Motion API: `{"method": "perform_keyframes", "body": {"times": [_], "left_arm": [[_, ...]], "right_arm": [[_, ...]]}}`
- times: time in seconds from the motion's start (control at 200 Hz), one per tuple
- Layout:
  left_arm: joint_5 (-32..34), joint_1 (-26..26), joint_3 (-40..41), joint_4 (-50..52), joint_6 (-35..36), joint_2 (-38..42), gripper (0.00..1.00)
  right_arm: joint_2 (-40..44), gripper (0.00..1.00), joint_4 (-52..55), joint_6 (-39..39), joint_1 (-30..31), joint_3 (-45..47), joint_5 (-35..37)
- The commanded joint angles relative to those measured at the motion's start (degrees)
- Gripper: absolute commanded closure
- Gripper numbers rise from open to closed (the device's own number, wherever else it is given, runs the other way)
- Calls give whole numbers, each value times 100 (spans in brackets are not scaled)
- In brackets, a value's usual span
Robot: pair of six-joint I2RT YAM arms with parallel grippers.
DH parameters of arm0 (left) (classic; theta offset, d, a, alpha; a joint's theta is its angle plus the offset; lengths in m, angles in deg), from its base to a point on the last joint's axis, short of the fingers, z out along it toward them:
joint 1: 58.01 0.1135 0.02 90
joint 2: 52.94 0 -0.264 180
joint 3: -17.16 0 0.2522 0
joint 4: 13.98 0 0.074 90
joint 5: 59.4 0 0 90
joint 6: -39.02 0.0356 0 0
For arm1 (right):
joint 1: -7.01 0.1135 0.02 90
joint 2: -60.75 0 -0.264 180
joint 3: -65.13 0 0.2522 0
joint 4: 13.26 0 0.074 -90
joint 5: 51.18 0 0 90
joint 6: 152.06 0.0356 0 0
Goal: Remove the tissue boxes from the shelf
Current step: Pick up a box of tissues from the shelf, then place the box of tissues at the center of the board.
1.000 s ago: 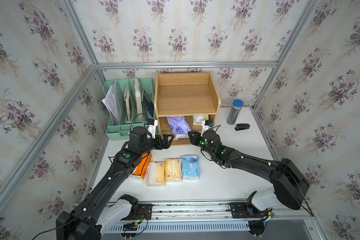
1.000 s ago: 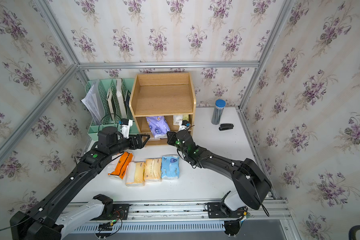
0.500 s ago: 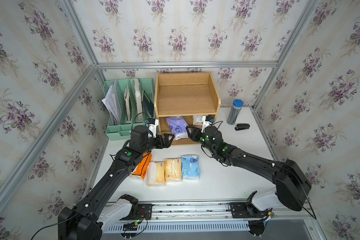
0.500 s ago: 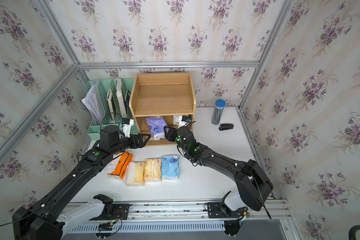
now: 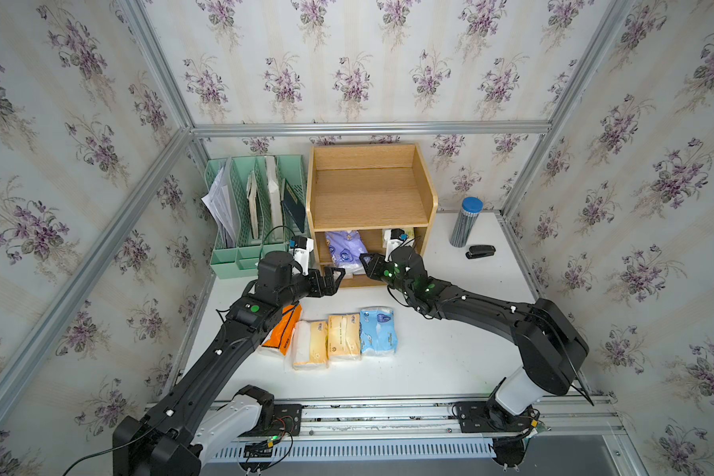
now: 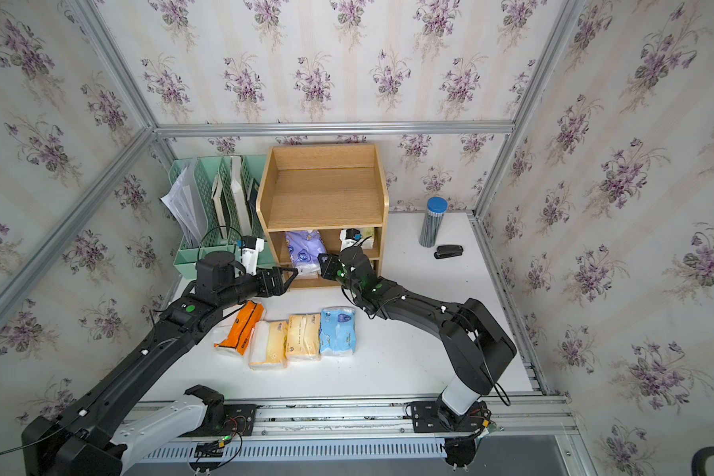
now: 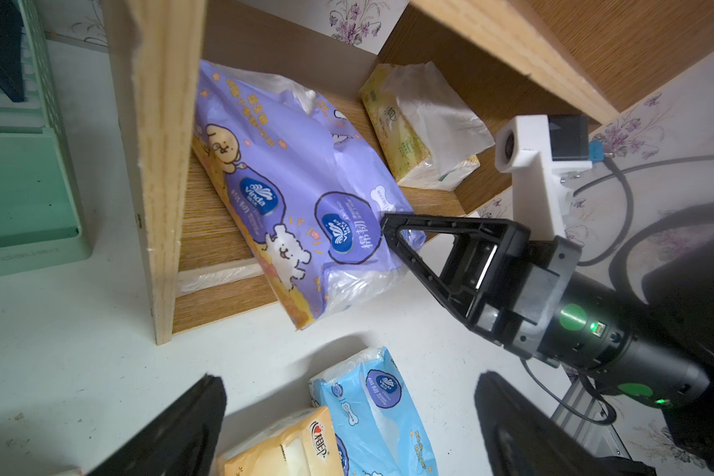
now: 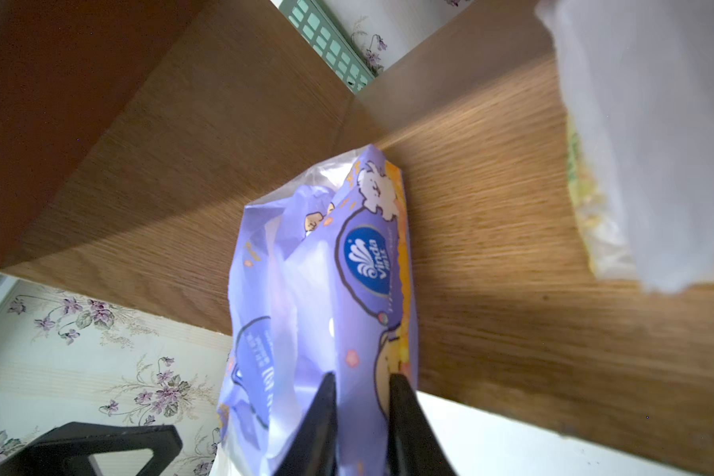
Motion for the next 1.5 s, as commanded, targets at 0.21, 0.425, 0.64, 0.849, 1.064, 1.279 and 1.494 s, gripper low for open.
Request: {"method": "perform_keyframes", "body": {"times": [0.21, 0.425, 0.64, 0.849, 1.064, 1.279, 1.494], "left_arm": [[668, 12, 56, 392, 53, 526, 1], [768, 8, -21, 693, 0, 744, 1], [919, 9, 98, 974, -18, 1045, 1], [691, 1, 136, 881, -130, 980, 1], [703, -69, 112, 773, -245, 819, 1], [831, -191, 169, 836, -315, 761, 1], [1091, -228, 197, 1088, -345, 1018, 1]], "right_arm": [[882, 99, 123, 46, 165, 494, 62], [1711, 99, 731, 62, 453, 1174, 312], [2999, 99, 1981, 334, 604, 2094, 1217], [4315, 98, 3852, 630, 564, 2679, 2289], [4820, 94, 4339, 816, 475, 3424, 2341], [4533, 67, 2950, 884, 476, 4268, 1259], [4966, 40, 4261, 696, 469, 3484, 2177]]}}
